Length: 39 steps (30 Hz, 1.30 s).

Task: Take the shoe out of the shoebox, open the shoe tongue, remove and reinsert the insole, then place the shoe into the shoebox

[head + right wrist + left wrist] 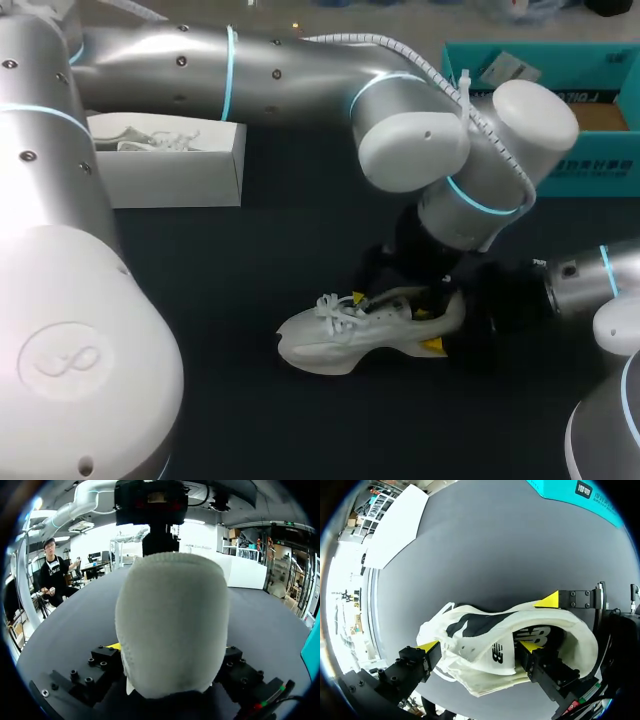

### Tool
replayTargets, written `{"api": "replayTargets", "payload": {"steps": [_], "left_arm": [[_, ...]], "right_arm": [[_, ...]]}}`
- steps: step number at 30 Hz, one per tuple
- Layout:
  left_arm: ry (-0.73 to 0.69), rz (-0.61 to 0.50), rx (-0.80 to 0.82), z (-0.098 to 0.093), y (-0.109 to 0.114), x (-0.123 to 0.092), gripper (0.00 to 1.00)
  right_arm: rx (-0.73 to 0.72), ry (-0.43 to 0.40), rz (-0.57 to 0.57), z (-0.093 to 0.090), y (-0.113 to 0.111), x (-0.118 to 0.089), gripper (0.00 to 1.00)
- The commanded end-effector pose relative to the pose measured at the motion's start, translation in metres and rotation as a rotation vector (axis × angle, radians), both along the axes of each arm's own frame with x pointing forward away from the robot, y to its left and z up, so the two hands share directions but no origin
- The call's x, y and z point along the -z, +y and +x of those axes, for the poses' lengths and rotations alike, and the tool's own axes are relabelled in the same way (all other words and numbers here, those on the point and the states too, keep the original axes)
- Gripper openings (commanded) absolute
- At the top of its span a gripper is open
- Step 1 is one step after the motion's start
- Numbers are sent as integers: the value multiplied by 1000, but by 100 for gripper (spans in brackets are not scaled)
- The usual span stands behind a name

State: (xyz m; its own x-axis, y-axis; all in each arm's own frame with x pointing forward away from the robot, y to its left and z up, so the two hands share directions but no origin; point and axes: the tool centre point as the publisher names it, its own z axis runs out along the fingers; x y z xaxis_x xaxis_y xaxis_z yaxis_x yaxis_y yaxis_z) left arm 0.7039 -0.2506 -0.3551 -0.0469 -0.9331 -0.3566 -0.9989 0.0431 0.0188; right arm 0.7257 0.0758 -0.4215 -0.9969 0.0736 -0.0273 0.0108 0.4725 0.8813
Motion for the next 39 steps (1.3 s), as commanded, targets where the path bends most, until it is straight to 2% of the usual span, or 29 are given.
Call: {"api": "replayTargets", "payload": {"steps": [1, 3, 7, 8, 10, 11, 14, 15, 18, 22, 24, 31, 39], "left_arm": [[-25, -26, -8, -8, 18, -13, 99], [-30, -27, -20, -9, 23, -15, 90], [-41, -36, -36, -10, 27, -19, 78], [-46, -38, -41, -10, 28, -19, 73], [-54, -55, -52, -9, 28, -21, 55], [-55, -58, -53, -9, 29, -22, 50], [-58, -65, -60, -7, 27, -23, 43], [-59, -66, -60, -7, 26, -24, 38], [-70, -81, -59, -7, 23, -26, 33], [-77, -113, -57, -10, 21, -31, 8], [-89, -145, -61, -13, 22, -35, 0], [-136, -219, -101, -26, 39, -48, 0], [-169, -192, -138, -29, 58, -55, 0]], "right_arm": [[2, -1, -3, 0, 1, 0, 0], [2, -1, -3, 0, 1, 0, 0], [2, -1, -3, 0, 1, 0, 0], [2, -1, -3, 0, 1, 0, 0], [2, -1, -3, 0, 1, 0, 0], [2, -1, -3, 0, 1, 0, 0], [2, -1, -3, 0, 1, 0, 0], [2, -1, -3, 0, 1, 0, 0], [2, -1, -3, 0, 1, 0, 0], [2, -1, -3, 0, 1, 0, 0], [2, -1, -3, 0, 1, 0, 0], [2, -1, -3, 0, 1, 0, 0], [2, -1, -3, 0, 1, 0, 0]]}}
